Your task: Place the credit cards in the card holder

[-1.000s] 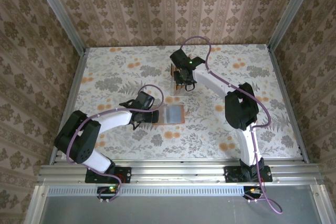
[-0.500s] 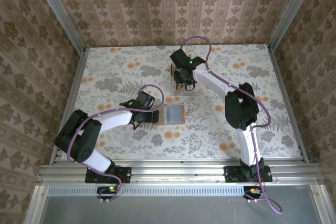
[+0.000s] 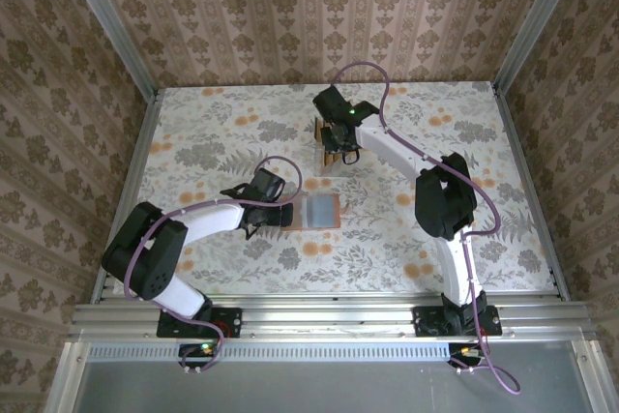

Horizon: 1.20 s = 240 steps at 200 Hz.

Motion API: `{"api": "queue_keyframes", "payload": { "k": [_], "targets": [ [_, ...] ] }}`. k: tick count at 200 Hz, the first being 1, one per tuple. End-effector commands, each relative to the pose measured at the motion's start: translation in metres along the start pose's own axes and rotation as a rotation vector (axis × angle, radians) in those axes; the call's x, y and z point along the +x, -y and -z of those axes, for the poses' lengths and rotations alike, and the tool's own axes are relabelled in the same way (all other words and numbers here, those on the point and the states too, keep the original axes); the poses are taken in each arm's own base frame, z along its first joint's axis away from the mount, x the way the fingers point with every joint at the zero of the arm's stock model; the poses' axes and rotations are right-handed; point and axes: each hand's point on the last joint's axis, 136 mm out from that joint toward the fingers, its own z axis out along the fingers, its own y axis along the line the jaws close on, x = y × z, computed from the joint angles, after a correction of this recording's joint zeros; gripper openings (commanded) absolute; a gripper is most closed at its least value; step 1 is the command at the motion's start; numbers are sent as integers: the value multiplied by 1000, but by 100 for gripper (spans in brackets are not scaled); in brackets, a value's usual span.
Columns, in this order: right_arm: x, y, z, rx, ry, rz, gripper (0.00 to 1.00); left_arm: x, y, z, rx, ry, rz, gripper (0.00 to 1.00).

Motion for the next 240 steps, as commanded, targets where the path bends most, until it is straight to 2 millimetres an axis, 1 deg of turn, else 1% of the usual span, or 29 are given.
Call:
{"api": "queue_keyframes", "payload": {
  "k": [1, 56, 103, 164, 207, 240],
  "targets": [
    [-1, 8, 1, 43, -6, 15, 28, 0, 1, -5, 10, -12, -20, 91],
    [5, 8, -12, 56, -37, 24, 28, -1, 0, -5, 16, -10, -15, 90],
    [8, 2, -18, 41, -51, 23, 28, -1, 0, -5, 16, -9, -12, 90],
    [5, -3, -16, 13, -48, 14, 23, 1, -2, -6, 13, -13, -10, 90],
    [2, -10, -13, -27, -38, 0, 20, 3, -2, -8, 12, -16, -7, 90],
    [2, -14, -13, -55, -32, -20, 20, 3, -3, -9, 11, -19, -6, 90]
  ]
}}
